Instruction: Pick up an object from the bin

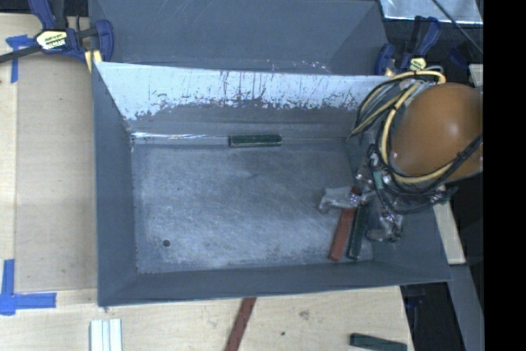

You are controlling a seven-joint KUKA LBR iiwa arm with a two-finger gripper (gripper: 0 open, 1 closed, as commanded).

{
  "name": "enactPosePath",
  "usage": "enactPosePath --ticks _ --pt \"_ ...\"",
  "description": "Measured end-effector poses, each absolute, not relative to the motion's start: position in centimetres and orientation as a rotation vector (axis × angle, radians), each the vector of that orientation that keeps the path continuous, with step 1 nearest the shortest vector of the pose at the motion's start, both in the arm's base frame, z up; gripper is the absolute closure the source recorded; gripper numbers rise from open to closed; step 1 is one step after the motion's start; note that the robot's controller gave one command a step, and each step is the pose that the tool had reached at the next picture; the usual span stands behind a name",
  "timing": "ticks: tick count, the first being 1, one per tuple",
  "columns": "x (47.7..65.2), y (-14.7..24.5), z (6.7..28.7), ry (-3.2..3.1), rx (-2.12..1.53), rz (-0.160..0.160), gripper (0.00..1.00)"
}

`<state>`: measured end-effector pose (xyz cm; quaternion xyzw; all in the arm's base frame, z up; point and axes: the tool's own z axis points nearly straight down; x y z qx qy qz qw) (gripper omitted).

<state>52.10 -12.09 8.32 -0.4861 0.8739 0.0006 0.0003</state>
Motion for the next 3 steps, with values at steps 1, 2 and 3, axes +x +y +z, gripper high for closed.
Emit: enactPosePath --ticks 1,2,3 --pt "53.0 -12.1 7.0 2.432 -1.983 0.001 1.0" --pt "53.0 -12.1 7.0 2.434 -1.981 0.001 1.0" --pt "56.0 -13.0 18.6 2.408 -2.015 0.001 1.0"
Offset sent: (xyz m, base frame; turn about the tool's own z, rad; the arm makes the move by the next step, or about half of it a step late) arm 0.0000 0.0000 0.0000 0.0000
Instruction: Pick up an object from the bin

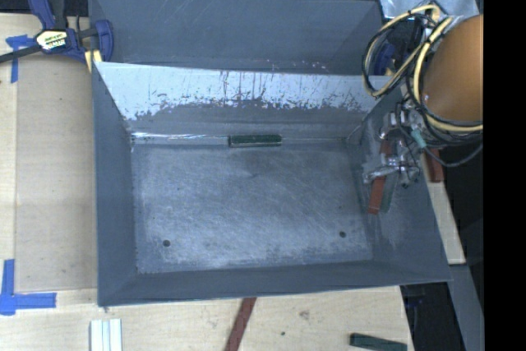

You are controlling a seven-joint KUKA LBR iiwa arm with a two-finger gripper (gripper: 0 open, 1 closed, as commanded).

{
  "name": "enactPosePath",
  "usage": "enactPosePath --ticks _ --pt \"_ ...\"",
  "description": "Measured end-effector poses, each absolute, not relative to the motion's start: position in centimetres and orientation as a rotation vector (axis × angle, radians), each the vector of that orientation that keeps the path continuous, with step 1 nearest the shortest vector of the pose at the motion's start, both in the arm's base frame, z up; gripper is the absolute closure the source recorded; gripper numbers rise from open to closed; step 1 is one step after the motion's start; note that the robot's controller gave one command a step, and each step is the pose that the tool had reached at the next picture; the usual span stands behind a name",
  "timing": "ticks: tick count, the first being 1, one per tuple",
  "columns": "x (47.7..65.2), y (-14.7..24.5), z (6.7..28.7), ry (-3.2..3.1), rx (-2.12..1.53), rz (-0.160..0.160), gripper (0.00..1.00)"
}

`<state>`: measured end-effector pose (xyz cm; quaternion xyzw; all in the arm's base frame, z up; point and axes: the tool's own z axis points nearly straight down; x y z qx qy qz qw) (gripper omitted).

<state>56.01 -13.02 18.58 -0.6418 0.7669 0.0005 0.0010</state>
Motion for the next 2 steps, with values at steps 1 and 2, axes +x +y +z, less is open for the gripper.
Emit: enactPosePath --ticks 1,2 --pt "56.0 -13.0 18.6 2.409 -2.015 0.003 1.0" --pt "55.9 -13.0 22.9 2.326 -2.111 0.006 1.0"
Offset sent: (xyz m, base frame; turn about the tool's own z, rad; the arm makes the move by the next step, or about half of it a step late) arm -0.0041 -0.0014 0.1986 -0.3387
